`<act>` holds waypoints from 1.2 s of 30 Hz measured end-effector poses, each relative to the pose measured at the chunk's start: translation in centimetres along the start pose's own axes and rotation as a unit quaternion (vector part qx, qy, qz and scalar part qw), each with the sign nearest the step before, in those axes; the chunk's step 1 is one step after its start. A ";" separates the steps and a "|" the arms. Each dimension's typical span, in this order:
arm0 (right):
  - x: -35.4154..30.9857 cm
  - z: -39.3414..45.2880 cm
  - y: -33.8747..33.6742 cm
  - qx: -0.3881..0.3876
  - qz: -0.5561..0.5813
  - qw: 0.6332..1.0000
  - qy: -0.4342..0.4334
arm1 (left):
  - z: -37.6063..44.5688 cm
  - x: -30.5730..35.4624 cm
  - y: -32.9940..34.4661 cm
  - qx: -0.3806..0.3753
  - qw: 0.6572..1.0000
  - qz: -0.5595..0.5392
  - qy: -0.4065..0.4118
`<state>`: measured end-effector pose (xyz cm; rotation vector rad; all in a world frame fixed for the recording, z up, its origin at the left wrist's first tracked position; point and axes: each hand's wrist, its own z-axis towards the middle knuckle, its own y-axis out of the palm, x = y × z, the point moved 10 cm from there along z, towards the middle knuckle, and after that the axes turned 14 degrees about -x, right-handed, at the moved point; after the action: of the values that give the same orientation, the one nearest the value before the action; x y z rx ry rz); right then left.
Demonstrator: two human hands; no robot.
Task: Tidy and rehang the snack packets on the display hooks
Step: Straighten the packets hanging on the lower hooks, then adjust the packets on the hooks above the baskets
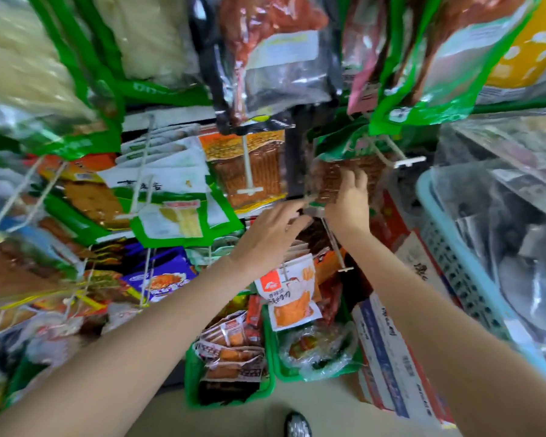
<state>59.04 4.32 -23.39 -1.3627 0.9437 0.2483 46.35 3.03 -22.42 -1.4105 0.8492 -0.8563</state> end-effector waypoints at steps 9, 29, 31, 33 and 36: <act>-8.3 -6.2 12.6 -0.156 -0.085 0.977 -0.115 | -12.5 -8.8 2.0 -0.054 0.995 0.035 -0.075; -52.4 -26.7 41.8 -0.188 -0.147 0.877 -0.417 | -60.7 -34.3 -5.4 -0.022 0.896 -0.036 -0.441; -54.3 -26.2 43.0 -0.147 -0.207 0.883 -0.394 | -62.3 -35.8 -5.5 -0.008 0.890 -0.055 -0.452; -55.5 -25.0 44.6 -0.164 -0.238 0.883 -0.370 | -62.7 -37.3 -5.2 -0.013 0.896 -0.045 -0.442; -56.8 -23.4 47.8 -0.229 -0.241 0.871 -0.362 | -62.5 -40.3 -4.3 -0.035 0.907 -0.034 -0.419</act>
<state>-17.66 15.33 -16.39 -1.7006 -0.1119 0.5717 -27.62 10.18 -18.04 -1.6722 0.1656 -0.1989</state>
